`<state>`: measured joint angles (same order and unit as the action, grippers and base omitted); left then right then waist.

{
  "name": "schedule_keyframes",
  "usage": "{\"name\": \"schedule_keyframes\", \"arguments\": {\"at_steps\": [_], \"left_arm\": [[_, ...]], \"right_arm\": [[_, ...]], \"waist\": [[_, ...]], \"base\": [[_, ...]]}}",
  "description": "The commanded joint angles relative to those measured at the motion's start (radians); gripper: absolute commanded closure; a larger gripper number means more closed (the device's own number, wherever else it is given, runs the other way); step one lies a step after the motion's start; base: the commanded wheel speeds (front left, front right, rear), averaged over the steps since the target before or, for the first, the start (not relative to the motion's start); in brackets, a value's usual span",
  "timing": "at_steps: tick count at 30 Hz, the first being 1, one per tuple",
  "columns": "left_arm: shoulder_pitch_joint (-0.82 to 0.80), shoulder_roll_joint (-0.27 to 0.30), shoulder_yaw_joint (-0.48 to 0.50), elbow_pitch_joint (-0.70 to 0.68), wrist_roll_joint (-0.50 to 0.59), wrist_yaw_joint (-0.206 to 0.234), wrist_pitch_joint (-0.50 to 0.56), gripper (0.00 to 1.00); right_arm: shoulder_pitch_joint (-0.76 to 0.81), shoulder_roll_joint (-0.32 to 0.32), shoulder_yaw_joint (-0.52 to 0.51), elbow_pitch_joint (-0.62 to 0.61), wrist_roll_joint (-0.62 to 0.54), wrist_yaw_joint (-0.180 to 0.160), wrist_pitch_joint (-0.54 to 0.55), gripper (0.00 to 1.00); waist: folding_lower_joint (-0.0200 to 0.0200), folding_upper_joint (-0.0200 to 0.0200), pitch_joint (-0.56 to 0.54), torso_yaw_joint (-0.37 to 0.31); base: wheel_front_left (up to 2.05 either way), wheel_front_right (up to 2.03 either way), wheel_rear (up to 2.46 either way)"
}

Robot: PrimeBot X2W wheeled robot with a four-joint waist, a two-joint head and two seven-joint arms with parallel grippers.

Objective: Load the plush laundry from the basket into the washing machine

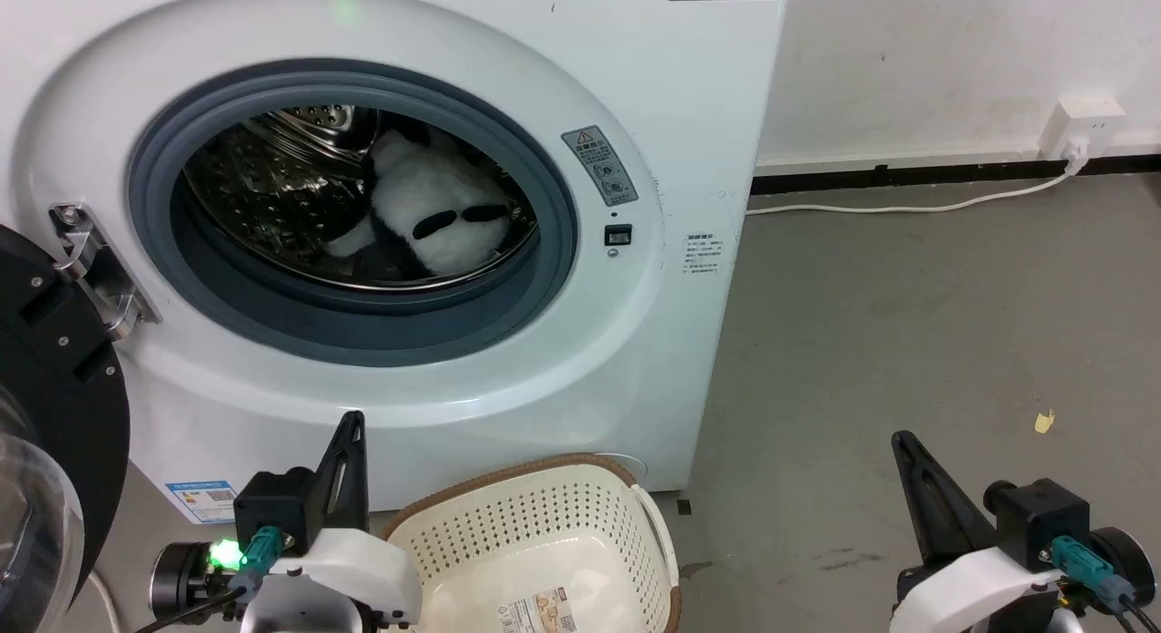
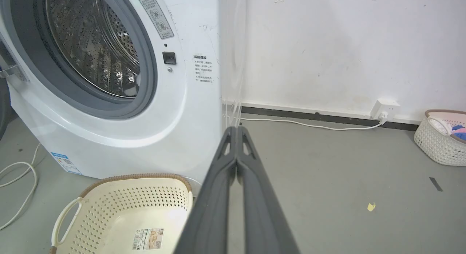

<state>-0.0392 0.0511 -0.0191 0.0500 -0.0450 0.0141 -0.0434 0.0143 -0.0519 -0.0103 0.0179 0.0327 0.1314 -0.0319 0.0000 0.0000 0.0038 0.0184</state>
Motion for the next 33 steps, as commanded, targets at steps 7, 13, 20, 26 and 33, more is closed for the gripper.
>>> {"name": "schedule_keyframes", "arguments": {"at_steps": [7, 13, 20, 26, 33], "left_arm": [[0.028, 0.000, 0.009, -0.025, 0.022, -0.009, 0.019, 1.00], [0.033, -0.001, 0.014, -0.038, 0.034, -0.012, 0.032, 1.00], [0.039, -0.001, 0.019, -0.050, 0.045, -0.014, 0.043, 1.00], [0.039, -0.001, 0.019, -0.050, 0.045, -0.014, 0.043, 1.00], [0.039, -0.001, 0.019, -0.050, 0.045, -0.014, 0.043, 1.00]], "right_arm": [[-0.011, 0.001, 0.006, -0.011, -0.018, -0.001, 0.014, 1.00], [-0.013, 0.002, 0.008, -0.015, -0.025, -0.001, 0.023, 1.00], [-0.014, 0.002, 0.010, -0.018, -0.033, -0.001, 0.032, 1.00], [-0.014, 0.002, 0.010, -0.018, -0.033, -0.001, 0.032, 1.00], [-0.014, 0.002, 0.010, -0.018, -0.033, -0.001, 0.032, 1.00]], "waist": [[0.0000, 0.0000, -0.001, -0.007], [0.0000, 0.0000, -0.003, -0.013], [0.0000, 0.0000, -0.004, -0.018], [0.0000, 0.0000, -0.004, -0.018], [0.0000, 0.0000, -0.004, -0.018]], "base": [[0.00, 0.00, 0.00], [0.00, 0.00, 0.00], [0.00, 0.00, 0.00], [0.00, 0.00, 0.00], [0.00, 0.00, 0.00]]}}
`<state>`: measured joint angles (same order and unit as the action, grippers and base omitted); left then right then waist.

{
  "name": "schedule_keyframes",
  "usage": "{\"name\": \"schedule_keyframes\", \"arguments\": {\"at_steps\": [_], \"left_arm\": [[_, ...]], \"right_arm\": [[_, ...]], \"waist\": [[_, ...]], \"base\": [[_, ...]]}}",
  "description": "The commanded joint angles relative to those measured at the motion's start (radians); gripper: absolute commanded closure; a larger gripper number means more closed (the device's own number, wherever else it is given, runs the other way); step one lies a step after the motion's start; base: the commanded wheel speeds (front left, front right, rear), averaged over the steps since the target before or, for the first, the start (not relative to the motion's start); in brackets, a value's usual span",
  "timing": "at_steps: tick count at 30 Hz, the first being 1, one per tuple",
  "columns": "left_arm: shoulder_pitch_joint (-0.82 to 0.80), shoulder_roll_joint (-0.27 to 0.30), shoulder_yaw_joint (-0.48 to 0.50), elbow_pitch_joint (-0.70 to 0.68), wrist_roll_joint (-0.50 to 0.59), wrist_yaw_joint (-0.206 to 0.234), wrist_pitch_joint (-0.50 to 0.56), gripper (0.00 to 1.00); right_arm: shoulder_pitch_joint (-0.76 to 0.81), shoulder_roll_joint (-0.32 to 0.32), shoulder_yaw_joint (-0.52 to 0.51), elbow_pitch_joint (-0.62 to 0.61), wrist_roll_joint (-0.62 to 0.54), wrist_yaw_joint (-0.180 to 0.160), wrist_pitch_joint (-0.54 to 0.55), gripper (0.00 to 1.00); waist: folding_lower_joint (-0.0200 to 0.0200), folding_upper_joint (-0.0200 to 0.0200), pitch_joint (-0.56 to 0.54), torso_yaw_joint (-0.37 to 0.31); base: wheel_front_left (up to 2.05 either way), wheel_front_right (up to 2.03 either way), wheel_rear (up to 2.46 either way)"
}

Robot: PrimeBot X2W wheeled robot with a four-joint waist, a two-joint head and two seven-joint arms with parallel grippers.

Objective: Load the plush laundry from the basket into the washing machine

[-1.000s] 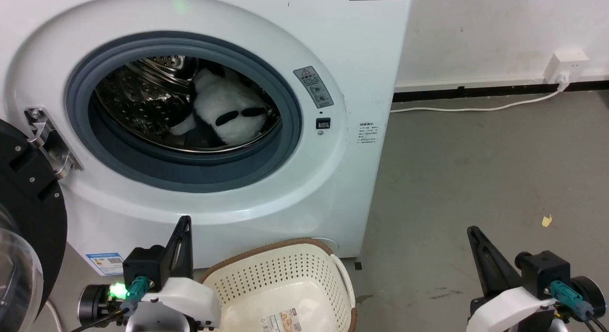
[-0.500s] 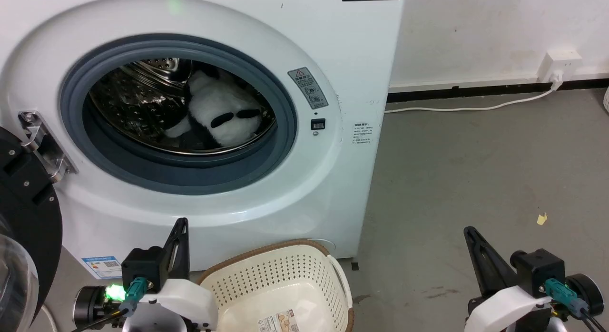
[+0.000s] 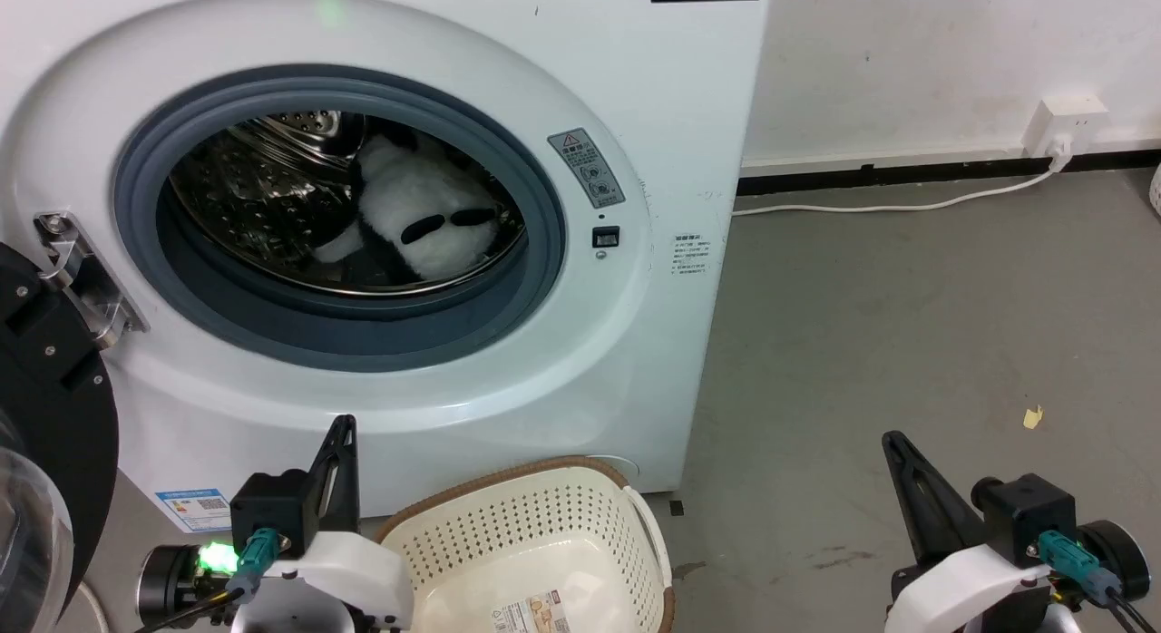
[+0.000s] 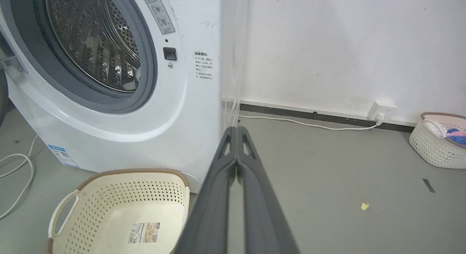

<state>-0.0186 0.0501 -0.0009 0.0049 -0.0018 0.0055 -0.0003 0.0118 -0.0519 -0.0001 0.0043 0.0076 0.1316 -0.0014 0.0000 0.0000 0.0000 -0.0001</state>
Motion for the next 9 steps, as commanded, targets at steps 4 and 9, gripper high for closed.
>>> {"name": "schedule_keyframes", "arguments": {"at_steps": [4, 9], "left_arm": [[0.019, 0.000, 0.001, -0.005, 0.002, -0.005, 0.000, 1.00], [0.019, 0.000, 0.001, -0.005, 0.002, -0.005, 0.000, 1.00]], "right_arm": [[-0.012, 0.002, 0.000, -0.004, -0.008, -0.001, 0.001, 1.00], [-0.012, 0.002, 0.000, -0.004, -0.008, -0.001, 0.001, 1.00]], "waist": [[0.0000, 0.0000, 0.000, 0.000], [0.0000, 0.0000, 0.000, 0.000]], "base": [[0.00, 0.00, 0.00], [0.00, 0.00, 0.00]]}}
